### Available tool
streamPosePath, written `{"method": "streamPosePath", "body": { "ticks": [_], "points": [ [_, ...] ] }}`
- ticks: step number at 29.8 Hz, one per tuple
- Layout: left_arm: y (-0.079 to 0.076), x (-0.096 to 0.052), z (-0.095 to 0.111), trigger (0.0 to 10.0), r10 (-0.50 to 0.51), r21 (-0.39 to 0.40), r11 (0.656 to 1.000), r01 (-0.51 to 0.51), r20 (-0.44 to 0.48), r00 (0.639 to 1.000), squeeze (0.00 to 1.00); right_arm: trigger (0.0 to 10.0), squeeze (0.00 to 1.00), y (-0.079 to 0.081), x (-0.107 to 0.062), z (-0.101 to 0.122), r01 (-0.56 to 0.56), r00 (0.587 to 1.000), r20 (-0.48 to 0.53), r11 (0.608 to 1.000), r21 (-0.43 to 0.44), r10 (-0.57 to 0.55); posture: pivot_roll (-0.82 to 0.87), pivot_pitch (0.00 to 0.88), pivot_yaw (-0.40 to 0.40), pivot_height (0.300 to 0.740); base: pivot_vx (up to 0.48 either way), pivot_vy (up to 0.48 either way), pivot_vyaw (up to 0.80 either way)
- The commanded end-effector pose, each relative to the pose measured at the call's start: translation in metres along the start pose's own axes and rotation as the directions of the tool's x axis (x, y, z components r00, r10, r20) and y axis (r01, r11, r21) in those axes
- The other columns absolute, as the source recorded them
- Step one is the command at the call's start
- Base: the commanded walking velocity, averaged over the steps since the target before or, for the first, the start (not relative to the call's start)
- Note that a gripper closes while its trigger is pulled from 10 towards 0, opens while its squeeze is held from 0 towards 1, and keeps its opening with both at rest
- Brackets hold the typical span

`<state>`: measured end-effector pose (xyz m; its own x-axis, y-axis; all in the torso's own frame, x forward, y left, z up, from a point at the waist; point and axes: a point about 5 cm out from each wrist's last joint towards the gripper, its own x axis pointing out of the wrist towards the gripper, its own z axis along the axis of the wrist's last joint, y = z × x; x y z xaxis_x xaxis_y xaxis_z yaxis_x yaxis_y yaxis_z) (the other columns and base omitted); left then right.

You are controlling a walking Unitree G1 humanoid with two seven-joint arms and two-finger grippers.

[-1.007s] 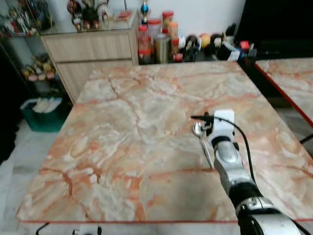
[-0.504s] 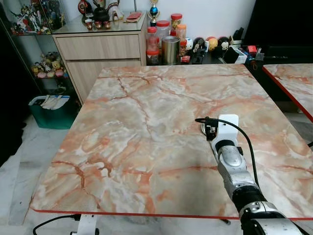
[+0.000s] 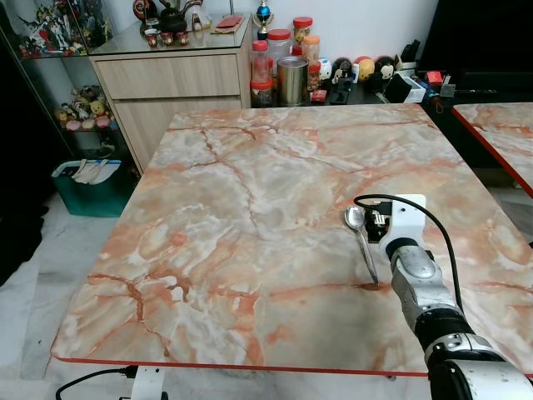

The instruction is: Setting the table

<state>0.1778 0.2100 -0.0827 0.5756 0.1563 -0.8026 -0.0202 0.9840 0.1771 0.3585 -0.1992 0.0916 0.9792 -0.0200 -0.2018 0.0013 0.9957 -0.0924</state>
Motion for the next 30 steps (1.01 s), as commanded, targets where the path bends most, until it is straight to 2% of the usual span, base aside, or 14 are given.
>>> {"method": "streamPosePath", "body": {
  "ticks": [1, 8, 13, 30],
  "points": [
    [0.004, 0.0, -0.001, 10.0, 0.004, 0.025, 1.0, -0.003, -0.008, 1.0, 0.0, 10.0, 0.0, 0.005, 0.003, 0.002, -0.02, 1.0, -0.017, 1.0, 0.001, 0.02, -0.05, 0.0, 0.058, 0.74, 0.0, 0.0, 0.0],
    [0.004, 0.0, -0.001, 10.0, 0.008, 0.023, 1.0, -0.008, -0.008, 1.0, 0.0, 10.0, 0.0, 0.008, 0.001, -0.009, -0.024, 0.998, -0.066, 1.0, -0.015, 0.023, -0.05, 0.0, 0.055, 0.74, 0.0, 0.0, 0.0],
    [0.006, -0.001, -0.004, 10.0, 0.009, 0.027, 1.0, -0.008, -0.017, 1.0, 0.0, 10.0, 0.0, 0.008, -0.003, -0.019, -0.034, 0.995, -0.094, 0.999, 0.002, 0.034, -0.05, 0.0, 0.06, 0.74, 0.0, 0.0, 0.0],
    [0.006, -0.001, -0.004, 10.0, 0.005, 0.028, 1.0, -0.005, -0.019, 1.0, 0.0, 10.0, 0.0, 0.01, -0.007, -0.033, -0.035, 0.988, -0.145, 0.997, 0.066, 0.045, -0.04, 0.0, 0.058, 0.74, 0.0, 0.0, 0.0]
  ]
}}
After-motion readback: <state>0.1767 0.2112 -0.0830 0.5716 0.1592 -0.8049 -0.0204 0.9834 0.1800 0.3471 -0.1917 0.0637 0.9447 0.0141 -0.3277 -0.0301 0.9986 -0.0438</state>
